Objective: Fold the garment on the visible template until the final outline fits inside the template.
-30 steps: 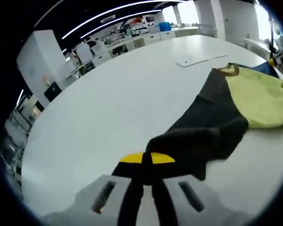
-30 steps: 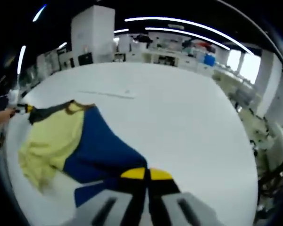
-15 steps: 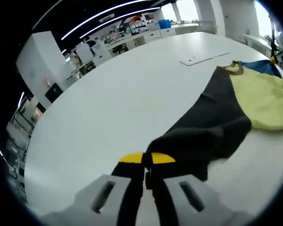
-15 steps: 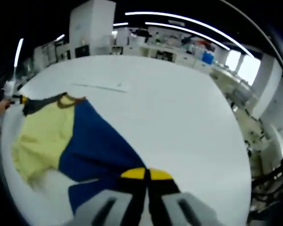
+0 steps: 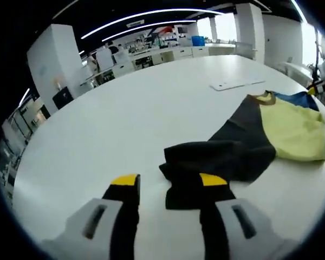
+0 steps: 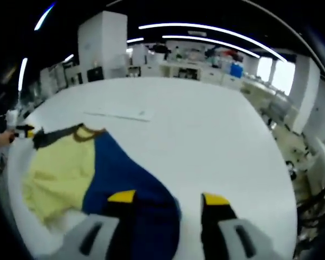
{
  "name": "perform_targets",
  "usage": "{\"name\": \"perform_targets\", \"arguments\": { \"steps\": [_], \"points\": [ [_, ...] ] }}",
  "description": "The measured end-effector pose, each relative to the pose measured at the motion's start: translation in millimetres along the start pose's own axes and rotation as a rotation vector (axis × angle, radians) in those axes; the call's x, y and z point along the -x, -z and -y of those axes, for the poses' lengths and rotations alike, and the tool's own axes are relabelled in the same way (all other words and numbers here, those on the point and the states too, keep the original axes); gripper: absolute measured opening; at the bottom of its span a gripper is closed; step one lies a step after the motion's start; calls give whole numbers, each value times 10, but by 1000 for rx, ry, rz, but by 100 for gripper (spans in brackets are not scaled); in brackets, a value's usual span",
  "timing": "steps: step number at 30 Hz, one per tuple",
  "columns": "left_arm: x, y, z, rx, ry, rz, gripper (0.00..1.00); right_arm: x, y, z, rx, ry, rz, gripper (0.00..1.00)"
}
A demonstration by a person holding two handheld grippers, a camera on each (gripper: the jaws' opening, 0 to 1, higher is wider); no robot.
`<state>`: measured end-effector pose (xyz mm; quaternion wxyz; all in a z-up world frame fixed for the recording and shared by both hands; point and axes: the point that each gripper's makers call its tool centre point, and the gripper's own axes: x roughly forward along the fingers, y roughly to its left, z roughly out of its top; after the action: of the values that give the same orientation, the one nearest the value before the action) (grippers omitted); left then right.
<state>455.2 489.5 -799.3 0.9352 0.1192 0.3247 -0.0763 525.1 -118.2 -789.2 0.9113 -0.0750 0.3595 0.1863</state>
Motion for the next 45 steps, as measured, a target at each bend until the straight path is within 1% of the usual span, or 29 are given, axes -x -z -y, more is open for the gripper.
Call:
{"name": "perform_targets", "arguments": {
  "steps": [1, 3, 4, 7, 8, 9, 10, 12, 13, 14, 16, 18, 19, 21, 22, 24, 25, 27, 28, 29, 30, 34, 37, 38, 40, 41, 42, 43, 45],
  "points": [
    [21, -10, 28, 6, 11, 12, 49, -7, -7, -17, -3, -11, 3, 62],
    [65, -27, 81, 24, 38, 43, 58, 17, -11, -116, -11, -44, 12, 74],
    [139, -38, 165, 39, 57, 64, 61, 38, -13, -178, -12, -61, 19, 80],
    [219, -43, 272, 25, 77, 81, 72, 27, -2, -293, -11, -113, 14, 88],
    [260, -50, 346, 27, 89, 88, 74, 43, 0, -368, 7, -134, 19, 91],
    [269, -54, 358, 31, 92, 91, 77, 54, 8, -405, 19, -146, 20, 93],
    [289, -91, 419, 54, 116, 118, 79, 85, 22, -493, 41, -169, 20, 96],
    [350, -127, 481, 58, 131, 142, 85, 140, 45, -618, 62, -196, 18, 99],
    [407, -137, 540, 53, 142, 146, 87, 169, 46, -681, 73, -206, 17, 99],
    [406, -143, 575, 51, 154, 151, 89, 215, 51, -772, 96, -229, 17, 99],
    [455, -161, 638, 47, 166, 155, 92, 277, 50, -870, 112, -244, 21, 99],
    [533, -206, 720, 49, 194, 181, 97, 342, 59, -1023, 143, -288, 19, 99],
    [557, -217, 749, 55, 203, 188, 99, 399, 69, -1142, 166, -315, 21, 99],
    [606, -213, 804, 65, 220, 195, 99, 452, 65, -1277, 195, -347, 27, 99],
    [685, -220, 866, 64, 229, 199, 99, 473, 65, -1333, 209, -363, 29, 99],
    [758, -221, 931, 58, 240, 205, 99, 520, 66, -1473, 222, -388, 34, 99],
    [780, -213, 953, 59, 243, 203, 99, 587, 75, -1604, 238, -415, 39, 99],
    [821, -176, 1010, 62, 252, 204, 99, 641, 68, -1748, 241, -447, 51, 99],
    [853, -169, 1069, 63, 255, 205, 99, 650, 67, -1772, 240, -453, 52, 99],
    [892, -154, 1130, 64, 262, 207, 99, 676, 39, -1866, 228, -480, 68, 99],
    [904, -144, 1127, 64, 264, 207, 99, 715, 31, -1970, 221, -512, 74, 99],
    [986, -103, 1254, 60, 275, 208, 99, 786, 28, -2200, 227, -562, 89, 99],
    [1030, -63, 1300, 56, 286, 206, 99, 824, 78, -2387, 260, -589, 88, 99],
    [1092, -35, 1378, 54, 289, 210, 99, 830, 101, -2457, 272, -595, 89, 99],
    [1140, -6, 1449, 57, 299, 212, 98, 855, 153, -2586, 312, -616, 89, 96],
    [1145, 1, 1461, 59, 301, 212, 97, 852, 167, -2622, 316, -612, 92, 94],
    [1167, 29, 1525, 65, 303, 201, 96, 835, 186, -2681, 329, -599, 105, 92],
    [1181, 48, 1560, 64, 305, 197, 96, 826, 223, -2714, 378, -598, 103, 92],
    [1221, 91, 1649, 61, 315, 192, 95, 799, 310, -2802, 426, -589, 101, 90]
  ]
}}
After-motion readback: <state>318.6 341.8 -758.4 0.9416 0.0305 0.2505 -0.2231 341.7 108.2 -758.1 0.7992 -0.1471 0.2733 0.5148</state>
